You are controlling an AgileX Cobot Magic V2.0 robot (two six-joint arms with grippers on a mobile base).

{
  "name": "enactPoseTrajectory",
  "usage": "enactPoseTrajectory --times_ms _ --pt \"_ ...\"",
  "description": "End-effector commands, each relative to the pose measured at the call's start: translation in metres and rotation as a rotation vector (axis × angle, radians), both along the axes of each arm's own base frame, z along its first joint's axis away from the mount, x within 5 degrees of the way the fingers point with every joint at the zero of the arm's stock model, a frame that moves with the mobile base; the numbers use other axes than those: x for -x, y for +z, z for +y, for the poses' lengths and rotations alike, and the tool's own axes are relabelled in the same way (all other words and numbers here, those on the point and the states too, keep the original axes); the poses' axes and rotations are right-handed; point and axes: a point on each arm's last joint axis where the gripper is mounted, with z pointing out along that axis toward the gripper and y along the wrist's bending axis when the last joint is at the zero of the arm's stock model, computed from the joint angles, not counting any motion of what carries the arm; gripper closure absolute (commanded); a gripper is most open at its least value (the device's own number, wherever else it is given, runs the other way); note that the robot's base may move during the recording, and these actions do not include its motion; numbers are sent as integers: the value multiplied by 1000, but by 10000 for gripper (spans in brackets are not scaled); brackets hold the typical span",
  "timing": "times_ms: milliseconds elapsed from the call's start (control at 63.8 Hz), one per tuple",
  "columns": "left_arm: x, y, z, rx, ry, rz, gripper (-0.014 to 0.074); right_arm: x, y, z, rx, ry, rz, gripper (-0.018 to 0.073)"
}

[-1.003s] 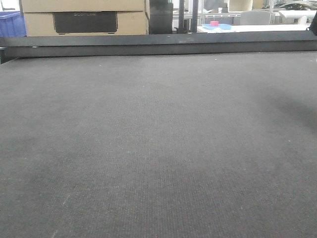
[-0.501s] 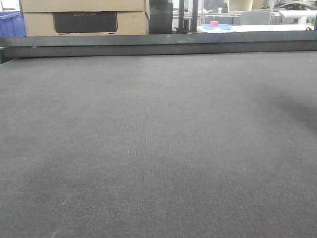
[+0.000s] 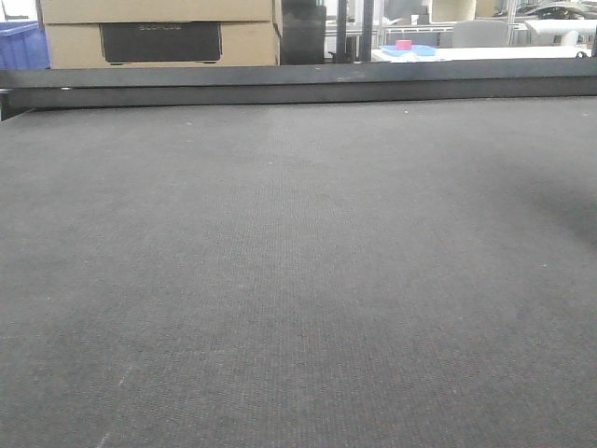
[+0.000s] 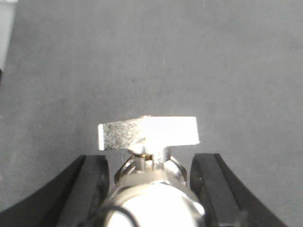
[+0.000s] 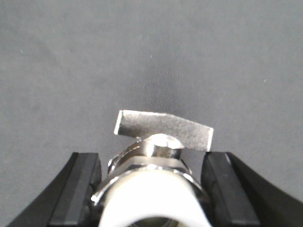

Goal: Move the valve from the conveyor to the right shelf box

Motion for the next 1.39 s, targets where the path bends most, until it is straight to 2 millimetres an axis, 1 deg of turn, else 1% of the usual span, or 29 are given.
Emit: enactPoseTrajectory --times_ms 0,94,157,376,533,1379 --pt "9 14 -3 10 -4 -63 708 15 20 -2 -14 -2 -109 713" --pt "11 23 -5 26 -11 -84 708 24 26 -3 -20 -1 -135 713" --pt "9 26 -5 26 -11 -89 708 28 29 -3 -21 -1 -148 713" --pt "-5 18 -3 32 -11 -50 708 27 29 -3 -22 -2 -151 713" --pt "-8 20 -2 26 -8 -86 708 26 29 -3 -23 -2 -158 713" --pt "-9 22 -2 23 -6 -109 708 26 30 -3 -25 -4 -175 713"
